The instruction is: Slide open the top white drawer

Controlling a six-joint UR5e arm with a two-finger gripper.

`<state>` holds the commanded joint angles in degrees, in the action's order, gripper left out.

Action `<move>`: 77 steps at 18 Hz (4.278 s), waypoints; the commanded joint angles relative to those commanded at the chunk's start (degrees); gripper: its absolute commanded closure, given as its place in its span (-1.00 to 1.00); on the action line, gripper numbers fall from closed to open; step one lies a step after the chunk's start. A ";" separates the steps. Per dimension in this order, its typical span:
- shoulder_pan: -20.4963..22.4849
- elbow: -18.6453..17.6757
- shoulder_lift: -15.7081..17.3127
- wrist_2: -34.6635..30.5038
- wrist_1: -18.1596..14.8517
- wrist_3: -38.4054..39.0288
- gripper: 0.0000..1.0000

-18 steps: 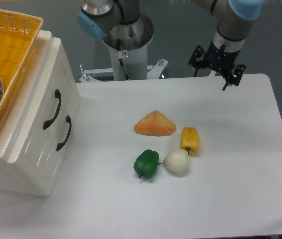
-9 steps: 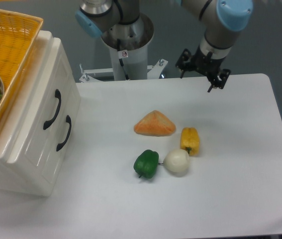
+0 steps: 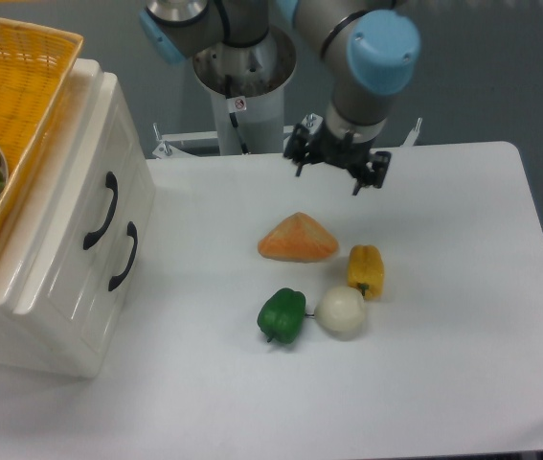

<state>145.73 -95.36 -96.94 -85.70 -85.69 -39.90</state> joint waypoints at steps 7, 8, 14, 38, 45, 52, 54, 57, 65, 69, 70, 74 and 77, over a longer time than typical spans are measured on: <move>-4.65 -0.09 0.09 3.96 -0.18 8.06 -1.00; -5.53 -0.09 -0.17 3.96 -0.18 10.26 -1.00; -7.03 -0.18 -0.09 9.13 -0.44 13.71 -1.00; -17.40 3.87 -1.84 12.13 1.40 27.42 -1.00; -19.25 3.87 -1.85 12.04 1.76 28.57 -1.00; -20.83 3.16 -2.55 12.22 1.41 28.39 -1.00; -20.83 2.99 -2.55 12.66 1.41 28.39 -1.00; -20.83 2.90 -2.64 13.01 1.41 28.30 -1.00; -21.10 2.72 -2.73 13.45 1.41 28.21 -1.00; -21.10 2.72 -2.73 13.36 1.32 28.13 -1.00; -21.18 2.64 -2.73 13.36 1.32 28.13 -1.00; -21.71 2.55 -2.64 13.36 1.32 28.21 -1.00; -21.71 2.20 -2.73 13.36 1.41 28.13 -1.00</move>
<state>124.01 -93.16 -99.67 -72.33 -84.29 -11.78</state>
